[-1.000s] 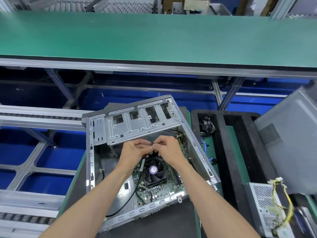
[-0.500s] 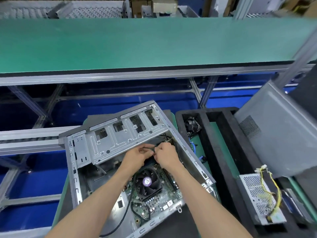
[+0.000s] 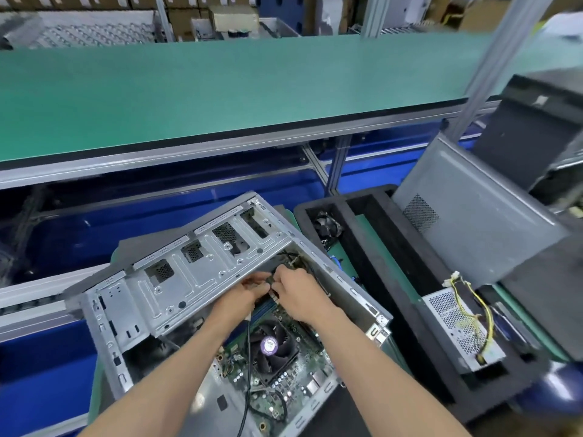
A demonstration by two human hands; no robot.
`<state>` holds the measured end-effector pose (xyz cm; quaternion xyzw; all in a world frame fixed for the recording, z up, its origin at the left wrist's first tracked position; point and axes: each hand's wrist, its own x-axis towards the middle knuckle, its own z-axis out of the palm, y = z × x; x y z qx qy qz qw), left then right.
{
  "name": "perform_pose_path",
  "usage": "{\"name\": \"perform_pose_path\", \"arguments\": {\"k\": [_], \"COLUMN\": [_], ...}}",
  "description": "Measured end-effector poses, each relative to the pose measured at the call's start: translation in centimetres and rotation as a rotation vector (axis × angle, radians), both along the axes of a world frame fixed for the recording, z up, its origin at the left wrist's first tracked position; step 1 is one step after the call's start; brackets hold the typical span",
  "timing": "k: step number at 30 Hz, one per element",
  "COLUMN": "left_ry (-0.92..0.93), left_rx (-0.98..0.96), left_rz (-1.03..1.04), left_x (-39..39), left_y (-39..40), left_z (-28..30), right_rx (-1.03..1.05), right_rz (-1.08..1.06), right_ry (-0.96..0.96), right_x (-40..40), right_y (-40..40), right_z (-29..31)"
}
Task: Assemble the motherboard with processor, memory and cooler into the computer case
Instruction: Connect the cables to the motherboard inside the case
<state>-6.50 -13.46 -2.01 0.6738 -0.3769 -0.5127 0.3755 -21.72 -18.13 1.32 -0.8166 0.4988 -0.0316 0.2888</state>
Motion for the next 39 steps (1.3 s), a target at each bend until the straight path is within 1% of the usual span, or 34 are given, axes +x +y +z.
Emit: {"name": "perform_pose_path", "arguments": {"k": [4, 9, 12, 15, 18, 22, 29, 33, 37, 38, 39], "left_ry": [0.088, 0.050, 0.134, 0.204, 0.192, 0.186, 0.174, 0.150, 0.099, 0.070, 0.003], "left_rx": [0.004, -0.006, -0.013, -0.029, -0.032, -0.048, -0.061, -0.046, -0.063, -0.065, -0.061], "left_rz": [0.015, -0.001, 0.020, 0.084, 0.132, 0.148, 0.158, 0.125, 0.051, 0.034, 0.008], "left_x": [0.2, 0.5, 0.4, 0.1, -0.1, -0.2, -0.4, -0.5, -0.6, -0.6, -0.7], "left_y": [-0.3, -0.4, -0.4, -0.4, -0.4, -0.4, -0.4, -0.2, -0.1, 0.0, 0.1], "left_z": [-0.4, -0.9, -1.2, -1.3, -1.3, -1.1, -1.0, -0.9, -0.7, -0.6, -0.6], "right_rx": [-0.034, -0.049, -0.051, -0.023, 0.029, 0.049, 0.064, 0.085, 0.232, 0.274, 0.310], "right_rz": [-0.021, -0.020, -0.037, -0.044, -0.058, -0.082, -0.088, -0.096, -0.148, -0.167, -0.178], "right_ry": [-0.002, -0.009, -0.024, -0.056, -0.120, -0.178, -0.185, -0.161, -0.132, -0.131, -0.125], "right_x": [0.0, -0.1, -0.2, -0.2, 0.0, 0.0, 0.0, 0.1, 0.0, 0.0, 0.0], "right_y": [0.1, -0.1, -0.2, -0.3, -0.2, -0.3, -0.1, 0.0, -0.1, -0.1, -0.1], "right_z": [-0.2, -0.3, -0.4, -0.5, -0.4, -0.1, 0.1, 0.1, -0.1, -0.1, 0.0]}}
